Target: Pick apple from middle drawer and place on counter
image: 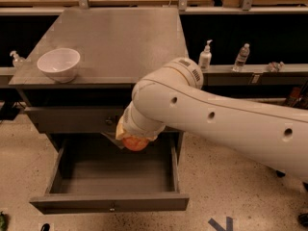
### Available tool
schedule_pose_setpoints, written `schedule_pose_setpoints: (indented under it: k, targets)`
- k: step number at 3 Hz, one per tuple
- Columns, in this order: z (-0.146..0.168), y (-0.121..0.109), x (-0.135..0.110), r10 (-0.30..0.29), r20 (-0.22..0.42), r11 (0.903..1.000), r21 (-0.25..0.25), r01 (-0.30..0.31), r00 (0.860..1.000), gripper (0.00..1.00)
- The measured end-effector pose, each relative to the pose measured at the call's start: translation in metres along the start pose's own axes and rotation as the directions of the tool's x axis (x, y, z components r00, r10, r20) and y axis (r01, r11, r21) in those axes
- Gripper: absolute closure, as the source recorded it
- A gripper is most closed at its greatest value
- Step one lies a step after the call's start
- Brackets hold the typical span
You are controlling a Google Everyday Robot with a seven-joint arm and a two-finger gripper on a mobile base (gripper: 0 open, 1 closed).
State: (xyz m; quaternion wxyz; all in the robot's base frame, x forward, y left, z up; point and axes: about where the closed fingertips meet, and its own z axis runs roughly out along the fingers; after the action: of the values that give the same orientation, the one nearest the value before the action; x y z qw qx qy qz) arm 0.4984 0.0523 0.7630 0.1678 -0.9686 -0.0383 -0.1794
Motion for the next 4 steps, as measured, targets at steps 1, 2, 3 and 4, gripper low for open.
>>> schedule_pose_setpoints:
  k: [1,2,3,4]
  targets:
    - [-0.002,-0.002,-0.002,-0.01,0.013,0.9998,-0.016,0.01,1.0,1.0]
    - [-0.015,-0.007,0.013,-0.024,-0.009,0.9997,-0.007,0.024,1.0,1.0]
    - [-0.025,-0.005,0.047,-0.04,-0.015,0.9992,-0.003,0.04,0.999,1.0]
    - [-0.037,-0.003,0.102,-0.012,-0.021,0.9999,0.007,0.013,1.0,1.0]
